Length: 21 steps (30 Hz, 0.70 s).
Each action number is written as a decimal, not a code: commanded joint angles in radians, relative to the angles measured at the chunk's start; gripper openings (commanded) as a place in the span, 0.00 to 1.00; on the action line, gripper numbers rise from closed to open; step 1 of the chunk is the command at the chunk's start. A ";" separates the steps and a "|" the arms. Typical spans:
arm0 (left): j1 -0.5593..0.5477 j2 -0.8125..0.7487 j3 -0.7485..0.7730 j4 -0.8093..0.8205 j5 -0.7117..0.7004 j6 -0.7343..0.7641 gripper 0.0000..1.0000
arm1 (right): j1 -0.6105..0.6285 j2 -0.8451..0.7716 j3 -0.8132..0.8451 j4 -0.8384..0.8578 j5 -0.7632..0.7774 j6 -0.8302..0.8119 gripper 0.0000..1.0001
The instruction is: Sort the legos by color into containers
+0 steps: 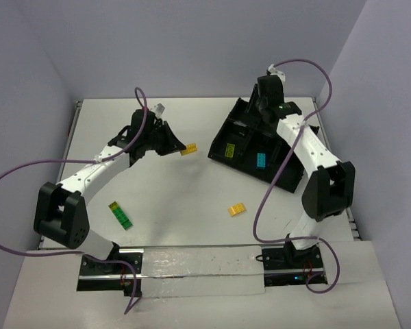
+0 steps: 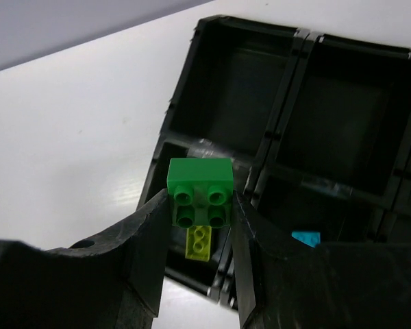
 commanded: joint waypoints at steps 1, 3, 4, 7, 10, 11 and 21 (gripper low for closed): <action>-0.006 -0.053 0.035 -0.020 0.001 0.068 0.00 | -0.029 0.158 0.137 -0.020 0.043 -0.040 0.00; -0.012 -0.072 0.034 -0.021 0.010 0.092 0.00 | -0.047 0.209 0.187 -0.032 0.034 -0.039 0.00; -0.013 -0.078 0.030 -0.012 0.011 0.095 0.00 | -0.051 0.224 0.208 -0.032 0.027 -0.036 0.00; -0.013 -0.093 0.027 0.005 0.025 0.106 0.00 | -0.067 0.298 0.259 -0.034 -0.012 -0.028 0.03; -0.012 -0.084 0.043 0.007 0.045 0.112 0.00 | -0.076 0.370 0.307 -0.042 -0.030 -0.020 0.07; -0.013 -0.079 0.050 0.005 0.051 0.114 0.00 | -0.079 0.386 0.324 -0.046 -0.034 -0.017 0.10; -0.014 -0.009 0.169 -0.064 0.088 0.133 0.00 | -0.087 0.584 0.593 -0.138 -0.075 -0.027 0.45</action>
